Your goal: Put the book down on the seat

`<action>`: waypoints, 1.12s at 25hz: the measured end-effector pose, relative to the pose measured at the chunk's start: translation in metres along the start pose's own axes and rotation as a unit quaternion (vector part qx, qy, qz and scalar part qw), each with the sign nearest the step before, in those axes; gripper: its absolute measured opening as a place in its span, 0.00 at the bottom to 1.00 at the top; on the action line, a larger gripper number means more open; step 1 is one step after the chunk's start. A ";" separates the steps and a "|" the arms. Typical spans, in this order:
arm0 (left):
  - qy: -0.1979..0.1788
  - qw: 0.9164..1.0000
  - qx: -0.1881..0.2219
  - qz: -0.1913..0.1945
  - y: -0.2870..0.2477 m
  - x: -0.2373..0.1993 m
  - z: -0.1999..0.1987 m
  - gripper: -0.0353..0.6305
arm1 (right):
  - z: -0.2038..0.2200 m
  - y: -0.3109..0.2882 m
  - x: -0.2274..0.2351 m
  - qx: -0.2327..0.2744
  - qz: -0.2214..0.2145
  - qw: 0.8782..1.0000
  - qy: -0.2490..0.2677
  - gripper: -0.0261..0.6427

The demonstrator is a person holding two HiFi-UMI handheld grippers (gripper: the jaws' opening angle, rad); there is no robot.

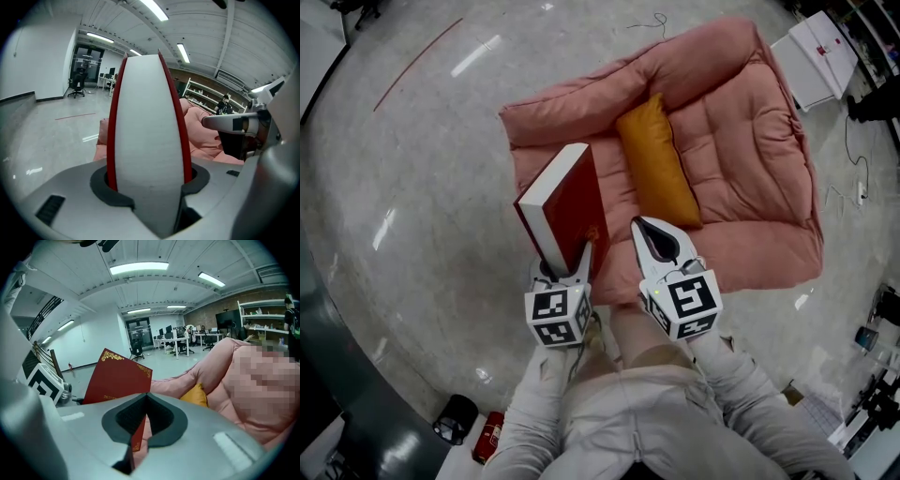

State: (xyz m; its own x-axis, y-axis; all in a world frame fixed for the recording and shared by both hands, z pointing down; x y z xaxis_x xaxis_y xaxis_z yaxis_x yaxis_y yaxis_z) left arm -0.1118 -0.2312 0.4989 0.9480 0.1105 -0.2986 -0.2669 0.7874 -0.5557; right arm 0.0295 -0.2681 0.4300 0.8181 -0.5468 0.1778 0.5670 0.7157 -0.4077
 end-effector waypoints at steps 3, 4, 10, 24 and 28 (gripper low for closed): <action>0.000 1.000 -0.013 0.002 -0.018 -0.002 0.007 0.43 | 0.006 -0.011 0.009 -0.009 0.004 1.000 -0.003 0.04; 0.001 1.000 -0.017 0.002 -0.024 -0.003 0.009 0.43 | 0.009 -0.015 0.012 -0.012 0.005 1.000 -0.004 0.04; 0.013 0.999 -0.039 -0.003 -0.059 -0.012 0.022 0.43 | 0.024 -0.039 0.028 -0.026 0.009 1.000 -0.006 0.04; 0.043 0.993 -0.111 0.007 -0.122 -0.011 0.067 0.43 | 0.062 -0.070 0.057 -0.059 0.013 0.998 -0.024 0.04; 0.042 0.991 -0.127 0.011 -0.138 -0.011 0.077 0.43 | 0.073 -0.077 0.064 -0.067 0.016 0.997 -0.032 0.04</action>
State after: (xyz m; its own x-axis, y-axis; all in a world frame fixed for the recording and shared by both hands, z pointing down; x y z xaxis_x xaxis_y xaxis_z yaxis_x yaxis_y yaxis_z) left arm -0.0723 -0.2945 0.6385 0.9262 0.0670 -0.3711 -0.3334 0.6057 -0.7225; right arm 0.0453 -0.3265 0.5384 0.8420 -0.4936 0.2176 0.5268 0.6657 -0.5286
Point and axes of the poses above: the fingertips, and each gripper's own axes: y backward along the fingers, x to its right, z out of its underside, the point moved 4 cm from there along y, backward along the fingers, and after that the axes turned 6 degrees about x, right-handed, at the moved point
